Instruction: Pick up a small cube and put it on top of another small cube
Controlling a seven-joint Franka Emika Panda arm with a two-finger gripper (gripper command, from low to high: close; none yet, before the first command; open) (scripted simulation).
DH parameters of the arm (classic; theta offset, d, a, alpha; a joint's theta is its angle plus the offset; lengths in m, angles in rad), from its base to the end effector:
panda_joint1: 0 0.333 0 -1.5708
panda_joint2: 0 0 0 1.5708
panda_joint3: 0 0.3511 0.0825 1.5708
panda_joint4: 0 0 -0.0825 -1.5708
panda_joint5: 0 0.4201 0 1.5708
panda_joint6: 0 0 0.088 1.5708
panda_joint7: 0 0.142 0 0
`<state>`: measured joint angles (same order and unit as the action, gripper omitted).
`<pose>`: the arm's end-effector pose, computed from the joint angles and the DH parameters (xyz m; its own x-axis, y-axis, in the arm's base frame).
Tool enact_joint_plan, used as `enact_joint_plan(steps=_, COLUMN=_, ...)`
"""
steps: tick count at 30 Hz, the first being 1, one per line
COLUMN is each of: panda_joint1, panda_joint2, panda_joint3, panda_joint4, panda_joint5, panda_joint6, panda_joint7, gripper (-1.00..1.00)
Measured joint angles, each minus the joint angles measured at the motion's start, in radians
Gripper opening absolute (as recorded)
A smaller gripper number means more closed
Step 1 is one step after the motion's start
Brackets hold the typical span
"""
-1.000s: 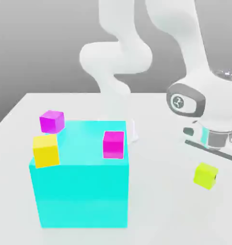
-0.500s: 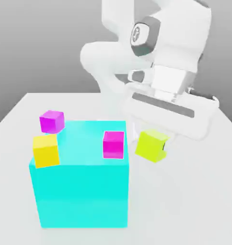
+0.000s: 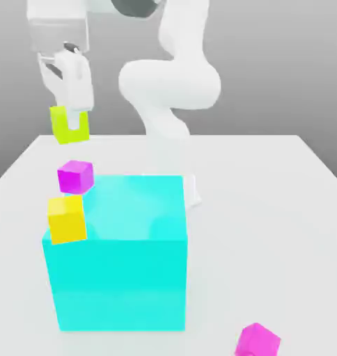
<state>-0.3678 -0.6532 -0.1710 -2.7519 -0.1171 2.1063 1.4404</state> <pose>0.2966 -0.1792 0.3771 -0.3089 -0.9511 -0.0022 -0.9511 0.3090 -0.0040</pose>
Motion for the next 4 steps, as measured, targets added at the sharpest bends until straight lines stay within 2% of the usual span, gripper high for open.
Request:
enact_joint_plan(steps=1, panda_joint1=-0.002, panda_joint2=0.013, panda_joint3=-0.003, panda_joint4=-0.022, panda_joint5=-0.001, panda_joint6=0.034, panda_joint7=-0.001, gripper=1.0)
enact_joint_plan(steps=4, panda_joint1=-0.002, panda_joint2=0.013, panda_joint3=-0.003, panda_joint4=-0.022, panda_joint5=-0.001, panda_joint6=0.034, panda_joint7=-0.001, gripper=1.0)
